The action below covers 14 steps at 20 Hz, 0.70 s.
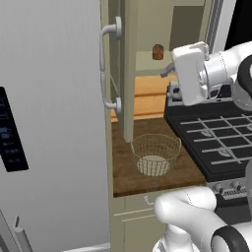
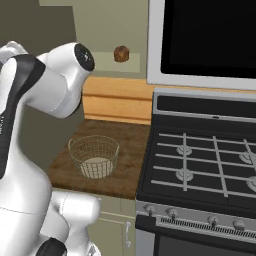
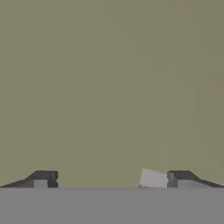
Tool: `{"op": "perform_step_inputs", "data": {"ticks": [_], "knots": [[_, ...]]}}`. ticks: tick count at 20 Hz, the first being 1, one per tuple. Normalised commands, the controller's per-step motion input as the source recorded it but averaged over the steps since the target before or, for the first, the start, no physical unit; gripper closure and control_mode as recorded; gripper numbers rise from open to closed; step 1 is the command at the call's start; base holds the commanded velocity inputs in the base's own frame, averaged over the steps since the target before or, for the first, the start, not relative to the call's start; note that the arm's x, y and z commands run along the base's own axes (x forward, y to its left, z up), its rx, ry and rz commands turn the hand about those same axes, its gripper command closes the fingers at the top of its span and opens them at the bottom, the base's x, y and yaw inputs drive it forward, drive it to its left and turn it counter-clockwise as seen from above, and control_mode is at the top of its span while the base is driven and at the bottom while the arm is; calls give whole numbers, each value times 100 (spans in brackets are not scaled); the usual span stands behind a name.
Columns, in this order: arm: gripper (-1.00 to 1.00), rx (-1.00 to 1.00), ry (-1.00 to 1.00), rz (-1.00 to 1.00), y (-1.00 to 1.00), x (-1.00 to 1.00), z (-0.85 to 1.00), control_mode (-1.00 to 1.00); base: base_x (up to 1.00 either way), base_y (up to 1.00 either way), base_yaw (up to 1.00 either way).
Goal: Open the cabinet, pick up the bread from the cabinet and place it in the basket. Then move the basket to the dining counter.
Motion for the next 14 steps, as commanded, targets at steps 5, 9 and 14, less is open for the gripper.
{"op": "perform_step_inputs", "data": {"ticks": [5,9,14], "knots": [[-100,-35,-47,-10,-51,0,0,-100,0,0,0],[-100,-41,-46,-12,-38,0,0,-100,0,0,0],[-100,-31,-50,-16,-22,-6,-1,-100,0,0,0]]}}
